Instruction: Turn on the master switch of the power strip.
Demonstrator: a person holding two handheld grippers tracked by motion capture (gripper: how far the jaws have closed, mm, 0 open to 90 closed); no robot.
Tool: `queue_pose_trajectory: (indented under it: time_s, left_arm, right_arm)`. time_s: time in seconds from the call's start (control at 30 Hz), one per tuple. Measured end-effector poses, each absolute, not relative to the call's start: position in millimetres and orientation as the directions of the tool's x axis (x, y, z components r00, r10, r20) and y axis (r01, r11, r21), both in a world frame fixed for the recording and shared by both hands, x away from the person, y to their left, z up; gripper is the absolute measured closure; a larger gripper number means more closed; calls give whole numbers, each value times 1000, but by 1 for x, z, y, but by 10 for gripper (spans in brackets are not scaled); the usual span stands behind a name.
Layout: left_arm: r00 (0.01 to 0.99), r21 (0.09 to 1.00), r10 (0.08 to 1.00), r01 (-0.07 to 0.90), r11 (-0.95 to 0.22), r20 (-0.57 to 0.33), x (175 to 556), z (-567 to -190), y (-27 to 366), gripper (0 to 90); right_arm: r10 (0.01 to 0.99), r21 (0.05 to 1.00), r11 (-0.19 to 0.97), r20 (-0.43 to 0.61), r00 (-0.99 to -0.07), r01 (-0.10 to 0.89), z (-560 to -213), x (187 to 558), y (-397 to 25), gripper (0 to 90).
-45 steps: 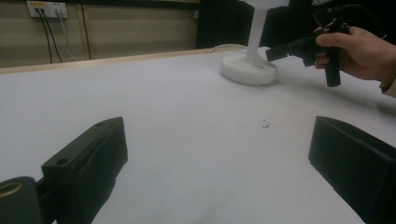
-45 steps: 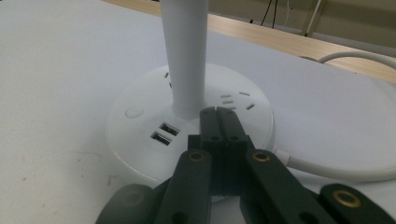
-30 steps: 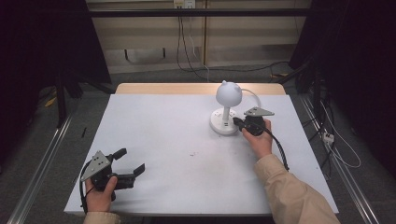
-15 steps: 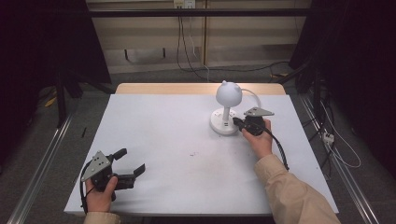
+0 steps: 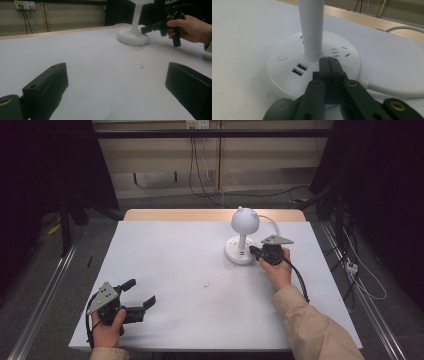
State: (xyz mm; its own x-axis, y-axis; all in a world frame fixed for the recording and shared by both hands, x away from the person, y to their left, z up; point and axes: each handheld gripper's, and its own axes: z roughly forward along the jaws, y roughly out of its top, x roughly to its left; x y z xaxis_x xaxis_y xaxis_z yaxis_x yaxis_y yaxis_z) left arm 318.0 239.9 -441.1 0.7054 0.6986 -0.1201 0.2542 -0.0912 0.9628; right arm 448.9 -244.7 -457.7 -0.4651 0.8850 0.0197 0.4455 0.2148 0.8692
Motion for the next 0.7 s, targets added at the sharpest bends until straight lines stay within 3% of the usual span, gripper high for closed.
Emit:
queue_pose_trajectory:
  time_s: [0.7]
  left_arm:
    - [706, 963, 698, 254, -91, -121, 318, -441, 239, 41]
  right_arm:
    - [887, 871, 213, 17, -461, 442, -459, 448, -244, 900]
